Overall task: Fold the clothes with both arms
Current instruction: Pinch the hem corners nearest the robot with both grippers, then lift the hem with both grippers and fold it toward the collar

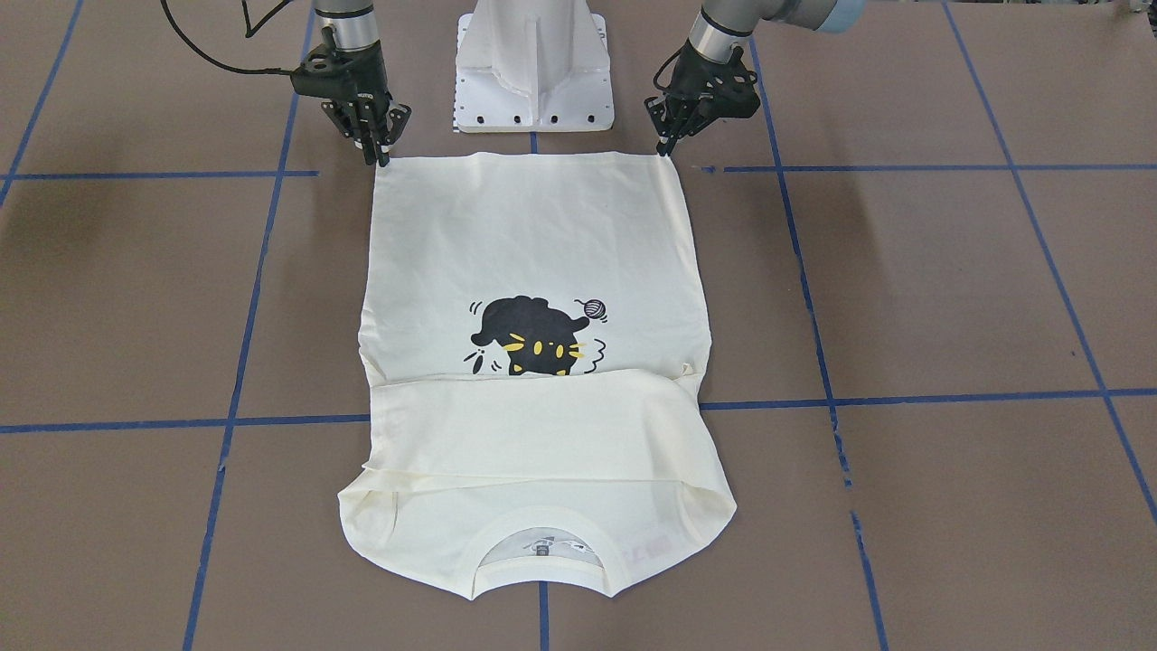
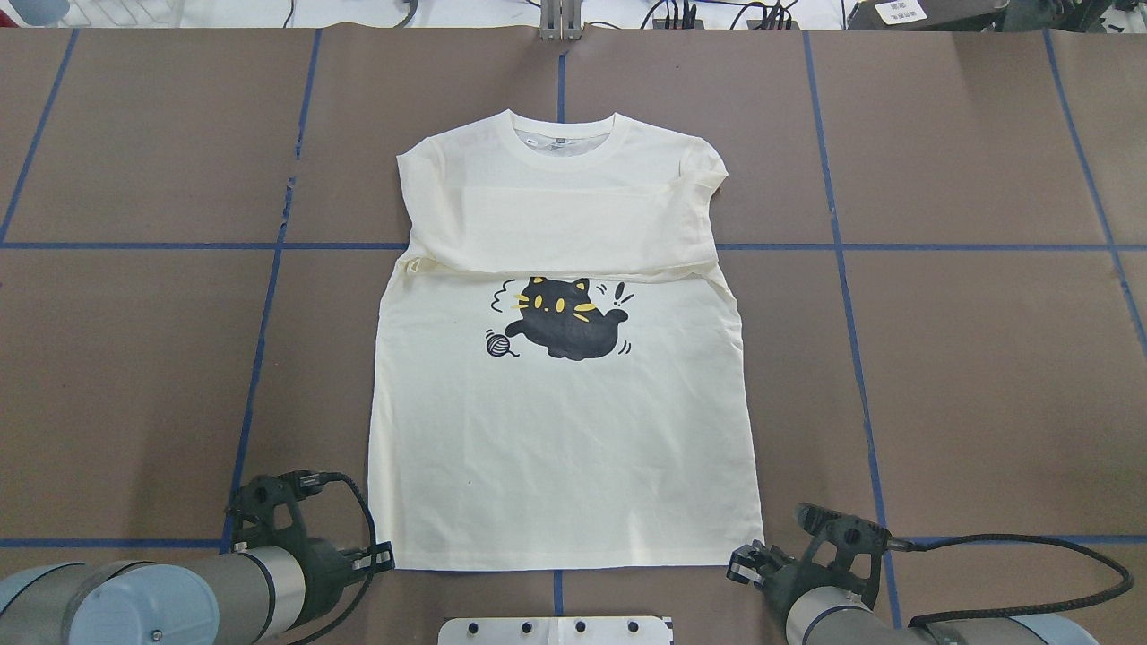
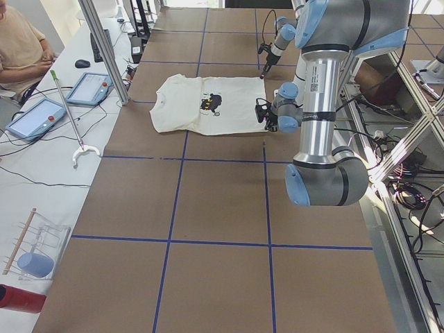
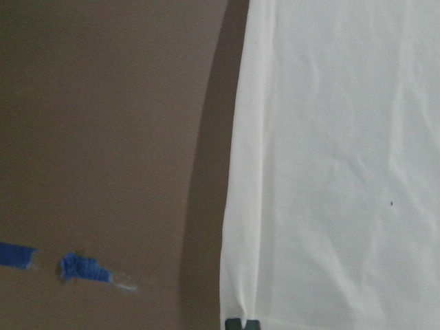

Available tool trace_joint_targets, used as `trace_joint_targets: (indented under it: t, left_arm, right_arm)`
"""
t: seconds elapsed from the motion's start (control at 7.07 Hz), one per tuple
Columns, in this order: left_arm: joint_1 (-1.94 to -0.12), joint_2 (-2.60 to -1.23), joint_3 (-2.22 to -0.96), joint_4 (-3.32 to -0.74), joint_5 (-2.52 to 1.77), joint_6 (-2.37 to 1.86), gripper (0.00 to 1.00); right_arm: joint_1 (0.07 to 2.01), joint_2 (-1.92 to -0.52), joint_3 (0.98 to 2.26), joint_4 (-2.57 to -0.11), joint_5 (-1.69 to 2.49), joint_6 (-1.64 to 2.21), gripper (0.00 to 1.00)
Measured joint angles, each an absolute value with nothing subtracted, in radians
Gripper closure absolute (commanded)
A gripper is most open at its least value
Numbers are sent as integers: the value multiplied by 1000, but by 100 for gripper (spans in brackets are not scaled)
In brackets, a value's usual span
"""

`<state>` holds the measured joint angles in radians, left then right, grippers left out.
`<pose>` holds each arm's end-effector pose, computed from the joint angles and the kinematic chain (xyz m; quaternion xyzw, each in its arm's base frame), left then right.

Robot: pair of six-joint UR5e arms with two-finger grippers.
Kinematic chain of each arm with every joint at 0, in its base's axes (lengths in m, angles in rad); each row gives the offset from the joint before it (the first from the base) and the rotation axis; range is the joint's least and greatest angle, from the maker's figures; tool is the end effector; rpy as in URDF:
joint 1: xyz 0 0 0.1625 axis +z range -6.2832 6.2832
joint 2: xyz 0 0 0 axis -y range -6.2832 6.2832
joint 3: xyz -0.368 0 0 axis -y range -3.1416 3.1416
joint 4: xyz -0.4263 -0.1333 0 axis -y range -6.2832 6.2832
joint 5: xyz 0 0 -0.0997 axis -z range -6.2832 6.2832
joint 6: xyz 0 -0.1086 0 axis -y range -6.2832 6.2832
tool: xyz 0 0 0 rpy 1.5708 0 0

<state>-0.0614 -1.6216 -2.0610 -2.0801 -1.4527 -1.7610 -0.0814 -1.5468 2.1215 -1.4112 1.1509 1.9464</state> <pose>0.5173 -0.1782 0.2776 0.0187 0.5027 -0.1377 0.8532 -0.5199 -0.1358 0.3055 0.1099 -0.3860 0.2078 0.8920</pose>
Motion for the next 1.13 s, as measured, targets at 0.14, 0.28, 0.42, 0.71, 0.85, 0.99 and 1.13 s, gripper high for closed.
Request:
trace_joint_targets:
  t: [0.14,0.28,0.42,0.71,0.85,0.99,1.13]
  left_arm:
    - [-61,-1622,-2061,-2080,-1452,-1761,100]
    - [-61,-1621,-2062,-2080,-1452,-1761,100]
    - [-61,-1621,-2063,-2080,-1451,-1761,100]
    - [-63,-1620,-2089,-2070,-1452,-1759,100]
    - [-66,-1620,-2153,-2019,-1463,-1758,100]
    - [-66,-1623,-2259,-1912,-1495,-1758,100]
    - [-66,-1636,-2393,-1772,-1534,-1758,100]
  right_arm:
    - [-83,-1545,2121,-1411,1149,1947,100]
    - [-84,-1543,2122,-1411,1143,1947,100]
    - [-86,-1540,2122,-1411,1135,1951,100]
    - [-82,-1543,2148,-1411,1131,1954,100]
    - [-81,-1554,2199,-1425,1135,1952,100]
    - [-85,-1566,2281,-1480,1149,1951,100]
    - [-98,-1571,2390,-1573,1175,1952,100]
